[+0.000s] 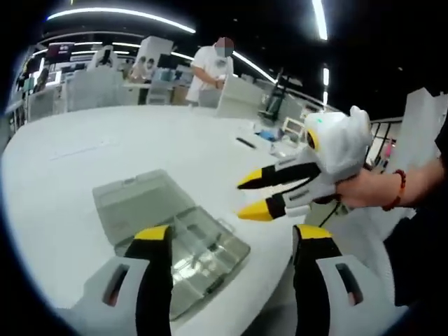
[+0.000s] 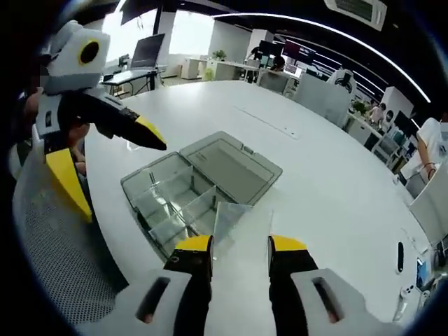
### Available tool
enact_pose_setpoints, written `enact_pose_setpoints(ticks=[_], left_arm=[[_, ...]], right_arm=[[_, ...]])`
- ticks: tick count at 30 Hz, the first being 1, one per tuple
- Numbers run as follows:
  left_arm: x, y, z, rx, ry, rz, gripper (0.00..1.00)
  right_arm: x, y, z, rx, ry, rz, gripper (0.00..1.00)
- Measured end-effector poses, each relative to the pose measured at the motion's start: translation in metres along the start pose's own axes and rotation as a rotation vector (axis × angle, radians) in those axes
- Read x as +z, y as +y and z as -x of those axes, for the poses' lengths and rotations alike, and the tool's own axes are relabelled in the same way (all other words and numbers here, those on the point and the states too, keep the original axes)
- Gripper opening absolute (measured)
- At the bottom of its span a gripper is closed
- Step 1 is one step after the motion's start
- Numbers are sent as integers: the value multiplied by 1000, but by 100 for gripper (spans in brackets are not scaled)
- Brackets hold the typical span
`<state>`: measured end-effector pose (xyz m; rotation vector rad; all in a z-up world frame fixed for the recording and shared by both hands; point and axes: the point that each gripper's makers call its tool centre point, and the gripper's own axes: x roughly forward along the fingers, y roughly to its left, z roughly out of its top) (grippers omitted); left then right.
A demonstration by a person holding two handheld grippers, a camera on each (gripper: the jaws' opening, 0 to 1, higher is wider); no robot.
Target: Insert the divider into the dual guide fixture by aligning both edges with the guide slots and pushing it downward to the bottom, including one-sided entry, uneven engagement, binding, and posture correction.
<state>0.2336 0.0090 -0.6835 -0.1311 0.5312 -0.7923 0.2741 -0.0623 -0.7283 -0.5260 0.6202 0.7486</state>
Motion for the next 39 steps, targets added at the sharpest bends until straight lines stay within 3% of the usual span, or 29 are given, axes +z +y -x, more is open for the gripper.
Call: enact_pose_setpoints(ticks=[6,16,39], left_arm=[[2,4,0,3,1,15,60],[2,8,-7,-16,29,22,52],[2,16,-16,-34,87,36,19]], right_arm=[[6,16,-1,51,-15,33,27],[20,23,5,65,-61,94,27],[34,49,11,117,-121,243,27]])
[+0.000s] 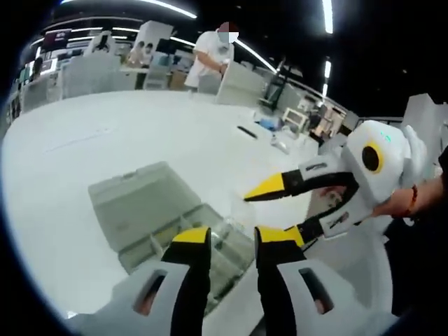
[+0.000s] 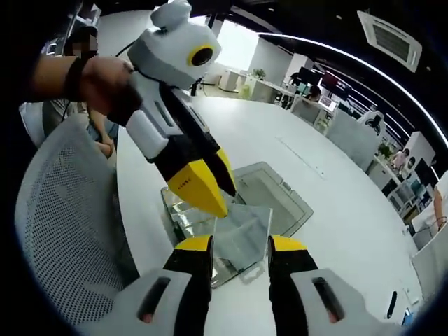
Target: Insert the divider into the dual guide fixture by aligning both edges with the guide slots and pushing it downward to the bottom, including one-sided entry, uneven engagement, binding, and posture correction.
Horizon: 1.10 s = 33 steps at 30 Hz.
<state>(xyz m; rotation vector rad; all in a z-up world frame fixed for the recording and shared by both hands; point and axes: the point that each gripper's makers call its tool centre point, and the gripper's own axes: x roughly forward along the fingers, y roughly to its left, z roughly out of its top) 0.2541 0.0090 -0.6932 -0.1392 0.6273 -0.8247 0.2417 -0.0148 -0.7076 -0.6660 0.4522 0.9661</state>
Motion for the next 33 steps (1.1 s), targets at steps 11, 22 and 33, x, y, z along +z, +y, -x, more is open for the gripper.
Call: enact_pose_setpoints(ticks=[11,22,33], left_arm=[[0,-1,1,-27,6,17,8],[-5,-4,8,-96,25,84,3],[-14,-10,11,-181,103,118,1]], right_arm=[[12,8,0,34,-37,102,27],[15,17,-2,69,-40,227,27],[13,24,-2,117,-32,334,27]])
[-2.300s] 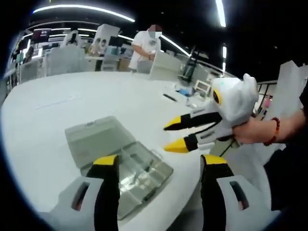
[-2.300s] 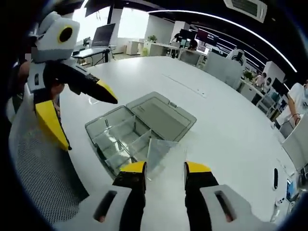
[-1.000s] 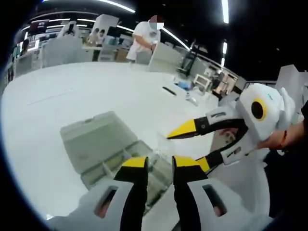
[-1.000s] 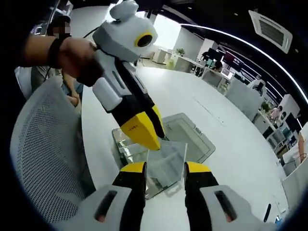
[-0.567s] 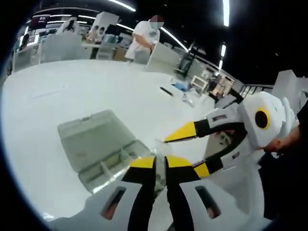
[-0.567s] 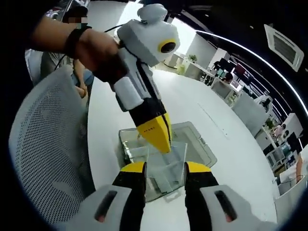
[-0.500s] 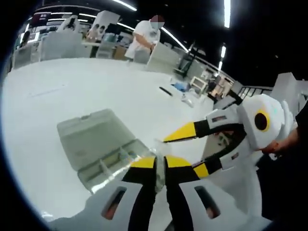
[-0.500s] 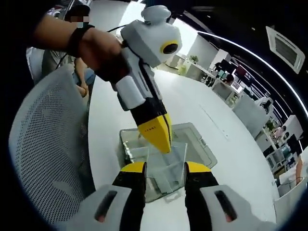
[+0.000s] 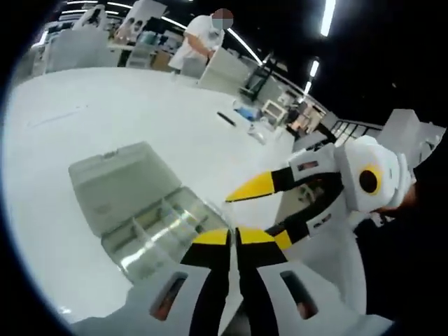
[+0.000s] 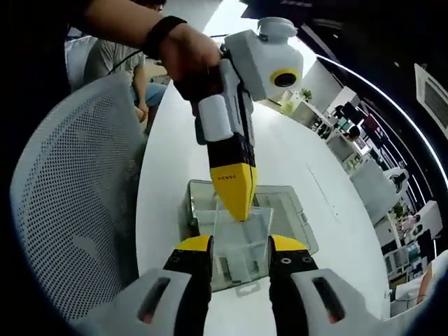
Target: Insert the divider into the dual guide fixture by aligning both edges with the guide slots and pushing it downward to the bottom, including one-sided entry, uneven engagement, binding, and posture correction.
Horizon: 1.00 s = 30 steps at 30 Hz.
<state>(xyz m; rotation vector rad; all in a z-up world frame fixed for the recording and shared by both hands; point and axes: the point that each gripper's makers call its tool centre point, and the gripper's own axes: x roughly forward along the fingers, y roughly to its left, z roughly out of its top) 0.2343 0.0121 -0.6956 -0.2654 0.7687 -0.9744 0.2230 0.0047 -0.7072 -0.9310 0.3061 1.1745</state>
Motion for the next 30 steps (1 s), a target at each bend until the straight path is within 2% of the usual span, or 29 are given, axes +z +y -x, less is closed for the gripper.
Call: enact_pose_setpoints(ticks=[3,5,6,7,10,19,22,26,30], left_arm=[[0,0,0,-4,3,31,0],[-12,3,1,8,75,-28,0],[-13,1,1,4,83,-40,0],[-4,2,1,20,32,-67,0],[5,1,3,12,6,-47,0],[8,5,6,63,37,-129,0],[10,7,6,78,54,-162,0],[14,8,6,94,69,-230,0],[20,7,5,88,69,-249,0]], right_arm=[[0,0,-1,-2,4,-9,27],[-5,-3,2,-16,32,-34,10],[-7,-4,3,-13,38,-50,6],[-6,-3,2,0,29,-73,9],[-3,-6,3,-25,-1,-118,18],[-10,-13,7,-40,-4,-230,20],[-12,-16,9,-45,-28,-322,22],[-17,-21,13,-61,-40,-385,24],[-22,-21,15,-75,-55,-451,29]])
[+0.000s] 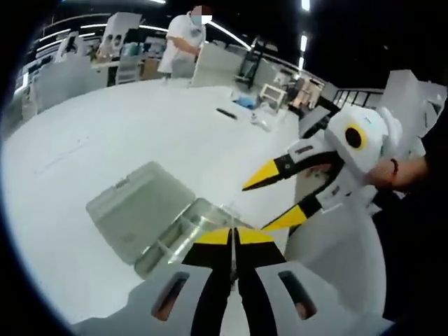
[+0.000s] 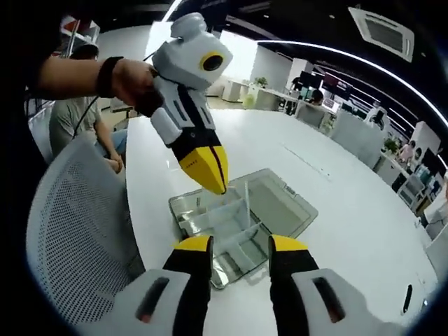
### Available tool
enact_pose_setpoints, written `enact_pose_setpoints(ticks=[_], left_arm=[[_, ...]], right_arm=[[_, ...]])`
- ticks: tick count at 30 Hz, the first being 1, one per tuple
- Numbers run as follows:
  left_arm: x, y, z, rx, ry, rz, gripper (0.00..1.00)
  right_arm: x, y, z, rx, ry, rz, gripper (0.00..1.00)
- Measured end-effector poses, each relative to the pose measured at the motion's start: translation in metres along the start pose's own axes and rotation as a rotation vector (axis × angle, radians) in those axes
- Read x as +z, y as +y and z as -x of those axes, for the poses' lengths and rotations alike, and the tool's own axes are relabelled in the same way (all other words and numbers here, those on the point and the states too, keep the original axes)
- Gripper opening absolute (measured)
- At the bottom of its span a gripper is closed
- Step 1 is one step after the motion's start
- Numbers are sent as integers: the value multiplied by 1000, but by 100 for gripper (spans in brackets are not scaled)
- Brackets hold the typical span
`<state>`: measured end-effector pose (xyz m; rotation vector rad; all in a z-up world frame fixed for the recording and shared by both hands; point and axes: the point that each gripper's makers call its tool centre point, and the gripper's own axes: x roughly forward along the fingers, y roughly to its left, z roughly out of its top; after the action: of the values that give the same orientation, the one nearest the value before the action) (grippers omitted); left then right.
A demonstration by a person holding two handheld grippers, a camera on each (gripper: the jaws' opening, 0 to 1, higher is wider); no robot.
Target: Insert the divider into the dual guide fixture by aligning both edges with the guide slots and pushing it downward to the bottom, including one-sided entry, uneven engagement, binding, and posture correction.
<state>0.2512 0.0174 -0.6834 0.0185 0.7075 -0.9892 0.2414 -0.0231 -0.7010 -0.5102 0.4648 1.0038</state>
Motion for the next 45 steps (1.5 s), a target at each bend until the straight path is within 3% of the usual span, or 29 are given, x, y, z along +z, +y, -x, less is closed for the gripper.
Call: enact_pose_setpoints(ticks=[2,14,26,31,35,45], left_arm=[[-1,2,0,0,32,-46,0],[-2,10,0,-7,155,-169,0],[-1,17,-1,-26,231,-251,0],[-2,18,-5,-34,262,-296,0],[-1,15,-6,-64,261,-339,0],[-8,17,-8,-85,351,-421,0]], right_arm=[[-3,0,1,1,-2,-51,33],[-13,-4,5,-32,-4,-108,37],[-23,-6,10,-51,-6,-153,38],[-27,-6,11,-54,-14,-213,48],[-28,-3,11,-49,-21,-232,48],[-30,-3,13,-53,-23,-254,47]])
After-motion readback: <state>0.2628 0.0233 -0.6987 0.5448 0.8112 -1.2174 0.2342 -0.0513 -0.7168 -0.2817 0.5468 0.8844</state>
